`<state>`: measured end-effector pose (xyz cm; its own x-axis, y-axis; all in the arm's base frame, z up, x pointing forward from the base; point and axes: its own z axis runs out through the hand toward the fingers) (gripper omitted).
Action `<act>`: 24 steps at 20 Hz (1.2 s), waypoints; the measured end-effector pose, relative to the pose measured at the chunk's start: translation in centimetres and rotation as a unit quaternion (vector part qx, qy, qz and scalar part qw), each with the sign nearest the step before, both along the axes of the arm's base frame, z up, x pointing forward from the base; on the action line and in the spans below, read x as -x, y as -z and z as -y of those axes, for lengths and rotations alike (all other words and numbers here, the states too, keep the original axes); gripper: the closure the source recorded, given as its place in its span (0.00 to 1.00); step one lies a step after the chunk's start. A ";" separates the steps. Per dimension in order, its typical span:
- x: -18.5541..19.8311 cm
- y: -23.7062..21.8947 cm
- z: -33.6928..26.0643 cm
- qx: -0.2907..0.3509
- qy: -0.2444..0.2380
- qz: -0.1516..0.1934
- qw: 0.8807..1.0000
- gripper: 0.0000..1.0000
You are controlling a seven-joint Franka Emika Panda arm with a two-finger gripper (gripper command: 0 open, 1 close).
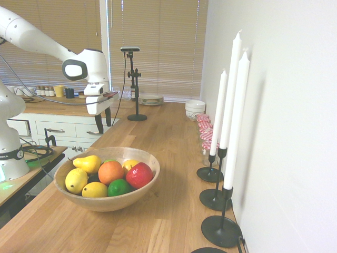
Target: Take orange out of the basket
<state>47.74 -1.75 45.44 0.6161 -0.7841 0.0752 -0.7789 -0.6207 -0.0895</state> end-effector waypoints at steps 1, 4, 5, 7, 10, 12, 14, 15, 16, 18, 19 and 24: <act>-0.7 -0.6 1.0 0.000 0.006 0.002 1.000 0.00; -2.8 -2.5 4.5 -0.001 0.024 0.010 1.000 0.00; -3.5 -3.1 5.8 -0.001 0.030 0.012 0.999 0.00; -4.9 -4.2 8.4 0.001 0.043 0.015 0.999 0.00; -6.7 -5.5 12.5 0.003 0.061 0.018 0.998 0.00; -7.5 -6.1 15.7 0.002 0.076 0.017 0.997 0.00; -7.7 -6.7 18.9 0.001 0.090 0.017 0.996 0.00; -7.7 -7.1 20.6 0.000 0.097 0.017 0.995 0.00; -7.7 -7.6 22.2 0.000 0.105 0.019 0.994 0.00; -7.5 -8.5 24.9 -0.001 0.117 0.021 0.993 0.00; -7.5 -8.8 26.1 -0.004 0.124 0.021 0.992 0.00; -7.9 -8.6 29.8 -0.011 0.142 0.017 0.990 0.00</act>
<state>55.60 -31.54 54.07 0.3678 -0.9271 0.0727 -0.9182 -0.3744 -0.1294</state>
